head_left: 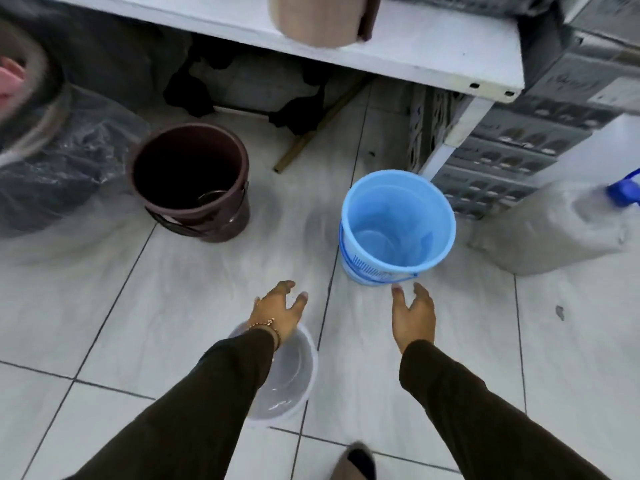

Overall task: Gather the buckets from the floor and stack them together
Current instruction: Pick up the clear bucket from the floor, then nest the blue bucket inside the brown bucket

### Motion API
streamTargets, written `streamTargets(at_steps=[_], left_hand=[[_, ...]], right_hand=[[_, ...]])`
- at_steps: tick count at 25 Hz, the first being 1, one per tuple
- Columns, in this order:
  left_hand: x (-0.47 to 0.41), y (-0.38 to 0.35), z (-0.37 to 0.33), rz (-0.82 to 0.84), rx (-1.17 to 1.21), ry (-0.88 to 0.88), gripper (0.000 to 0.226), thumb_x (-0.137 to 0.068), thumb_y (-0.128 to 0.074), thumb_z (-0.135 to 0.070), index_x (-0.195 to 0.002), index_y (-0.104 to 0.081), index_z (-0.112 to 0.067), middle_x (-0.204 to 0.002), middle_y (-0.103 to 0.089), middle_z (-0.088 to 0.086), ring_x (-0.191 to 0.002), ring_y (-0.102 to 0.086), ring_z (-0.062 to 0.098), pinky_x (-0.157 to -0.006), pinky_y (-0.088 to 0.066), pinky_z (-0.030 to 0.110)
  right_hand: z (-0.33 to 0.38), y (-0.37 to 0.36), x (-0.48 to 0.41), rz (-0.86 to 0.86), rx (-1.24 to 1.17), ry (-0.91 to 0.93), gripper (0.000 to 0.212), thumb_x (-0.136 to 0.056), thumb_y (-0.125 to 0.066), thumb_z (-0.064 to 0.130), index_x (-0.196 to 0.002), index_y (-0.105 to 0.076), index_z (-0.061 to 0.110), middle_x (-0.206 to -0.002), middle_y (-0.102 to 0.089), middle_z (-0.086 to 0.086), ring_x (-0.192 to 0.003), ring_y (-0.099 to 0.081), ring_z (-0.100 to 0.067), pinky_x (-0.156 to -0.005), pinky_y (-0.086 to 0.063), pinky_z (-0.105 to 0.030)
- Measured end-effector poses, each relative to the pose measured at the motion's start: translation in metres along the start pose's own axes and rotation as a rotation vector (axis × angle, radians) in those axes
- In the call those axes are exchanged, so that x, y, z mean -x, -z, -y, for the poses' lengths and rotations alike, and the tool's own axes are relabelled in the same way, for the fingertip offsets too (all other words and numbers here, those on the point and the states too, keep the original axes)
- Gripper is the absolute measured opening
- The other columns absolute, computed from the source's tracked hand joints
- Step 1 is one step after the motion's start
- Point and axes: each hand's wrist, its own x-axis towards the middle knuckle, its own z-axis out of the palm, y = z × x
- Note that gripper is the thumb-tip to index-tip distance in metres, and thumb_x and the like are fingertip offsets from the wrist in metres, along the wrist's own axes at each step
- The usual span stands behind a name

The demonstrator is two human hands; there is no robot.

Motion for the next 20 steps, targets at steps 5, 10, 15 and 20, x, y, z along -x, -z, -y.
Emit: streamTargets(at_steps=[5, 10, 15, 20], left_hand=[[-0.09, -0.082, -0.087, 0.218, 0.611, 0.422, 0.117, -0.057, -0.048, -0.088, -0.15, -0.029, -0.019, -0.155, -0.036, 0.012, -0.138, -0.039, 0.036, -0.113, -0.032, 0.042], [-0.105, -0.14, -0.117, 0.377, 1.082, 0.472, 0.067, -0.076, -0.051, -0.076, -0.123, -0.048, -0.028, -0.143, -0.046, 0.013, -0.135, -0.043, 0.035, -0.111, -0.034, 0.05], [-0.093, -0.1, -0.122, -0.166, 1.211, 0.34, 0.057, -0.076, -0.077, -0.012, -0.126, -0.049, -0.012, -0.108, -0.065, 0.01, -0.089, -0.067, 0.028, -0.072, -0.058, 0.036], [-0.045, 0.023, -0.115, -0.366, 1.11, 0.173, 0.049, -0.078, -0.07, 0.005, -0.123, -0.056, -0.01, -0.107, -0.067, 0.009, -0.078, -0.068, 0.018, -0.048, -0.058, 0.024]], right_hand=[[0.022, 0.011, -0.117, -0.031, -0.264, -0.235, 0.052, -0.091, -0.059, 0.036, -0.13, -0.043, 0.003, -0.12, -0.059, -0.015, -0.105, -0.059, -0.036, -0.088, -0.048, -0.039], [0.012, 0.001, -0.145, 0.047, -0.421, -0.299, 0.04, -0.093, -0.048, 0.007, -0.13, -0.035, 0.012, -0.114, -0.05, -0.012, -0.102, -0.063, -0.042, -0.079, -0.059, -0.055], [0.039, 0.02, -0.109, 0.052, -0.511, -0.258, 0.04, -0.092, -0.044, 0.003, -0.128, -0.036, 0.018, -0.118, -0.05, -0.009, -0.097, -0.065, -0.042, -0.059, -0.062, -0.043], [0.092, 0.039, -0.034, 0.173, -0.401, -0.036, 0.043, -0.096, -0.046, 0.006, -0.132, -0.036, 0.026, -0.115, -0.054, -0.003, -0.098, -0.065, -0.033, -0.064, -0.063, -0.043]])
